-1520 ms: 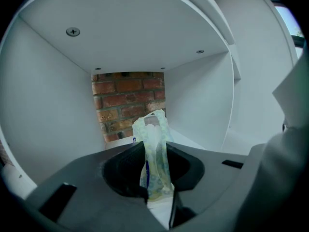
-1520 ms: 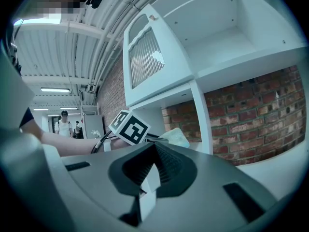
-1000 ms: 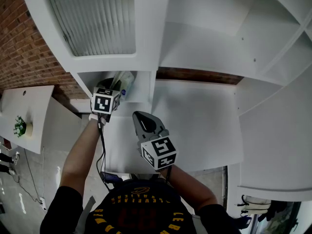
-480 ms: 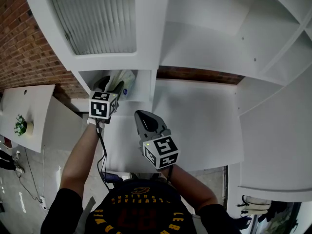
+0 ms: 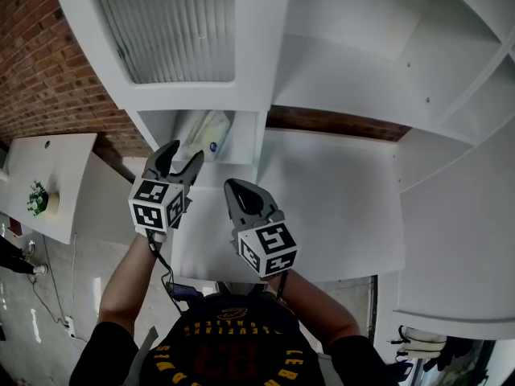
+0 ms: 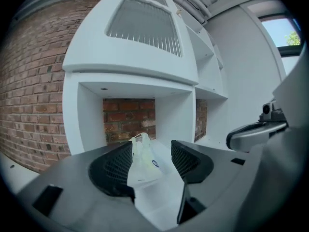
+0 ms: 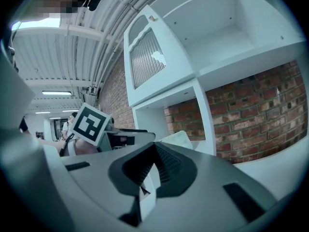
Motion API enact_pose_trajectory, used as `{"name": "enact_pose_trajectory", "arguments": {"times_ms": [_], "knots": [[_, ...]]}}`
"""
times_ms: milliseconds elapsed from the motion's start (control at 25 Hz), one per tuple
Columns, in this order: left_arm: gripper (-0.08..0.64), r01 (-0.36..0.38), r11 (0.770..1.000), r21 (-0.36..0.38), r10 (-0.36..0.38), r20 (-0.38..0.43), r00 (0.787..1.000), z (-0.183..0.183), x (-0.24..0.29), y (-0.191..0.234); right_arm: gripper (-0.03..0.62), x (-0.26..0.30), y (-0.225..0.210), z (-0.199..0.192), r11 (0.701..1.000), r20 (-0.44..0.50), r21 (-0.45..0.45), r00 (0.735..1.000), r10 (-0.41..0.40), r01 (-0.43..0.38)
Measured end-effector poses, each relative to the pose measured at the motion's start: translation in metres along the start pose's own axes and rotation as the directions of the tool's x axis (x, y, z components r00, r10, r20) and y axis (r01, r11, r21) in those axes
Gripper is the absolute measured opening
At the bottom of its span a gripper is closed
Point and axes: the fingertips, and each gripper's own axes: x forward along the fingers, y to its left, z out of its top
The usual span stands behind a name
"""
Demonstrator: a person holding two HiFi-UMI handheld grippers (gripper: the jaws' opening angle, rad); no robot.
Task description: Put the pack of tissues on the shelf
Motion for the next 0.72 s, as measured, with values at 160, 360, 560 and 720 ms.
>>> {"name": "enact_pose_trajectory", "arguments": {"times_ms": [160,360,560,720], "knots": [[0.235,0.038,0.996,-0.082,-0.036,0.028,0.999,0.001,-0.028,-0.012,-0.005,0.0,0.005,0.003,1.0,0.004,-0.004,1.0,0.011,-0.011],[0.235,0.067,0.988,-0.14,-0.058,0.068,0.996,0.005,-0.058,-0.026,-0.005,-0.001,0.011,0.008,1.0,0.012,-0.008,1.0,0.023,-0.023],[0.235,0.095,0.982,-0.163,-0.079,0.099,0.992,0.006,-0.076,-0.044,-0.005,-0.004,0.016,0.015,0.999,0.028,-0.014,0.999,0.034,-0.033],[0.233,0.092,0.982,-0.164,-0.069,0.144,0.987,0.009,-0.089,-0.054,-0.005,-0.006,0.018,0.019,0.999,0.039,-0.017,0.999,0.037,-0.036]]}}
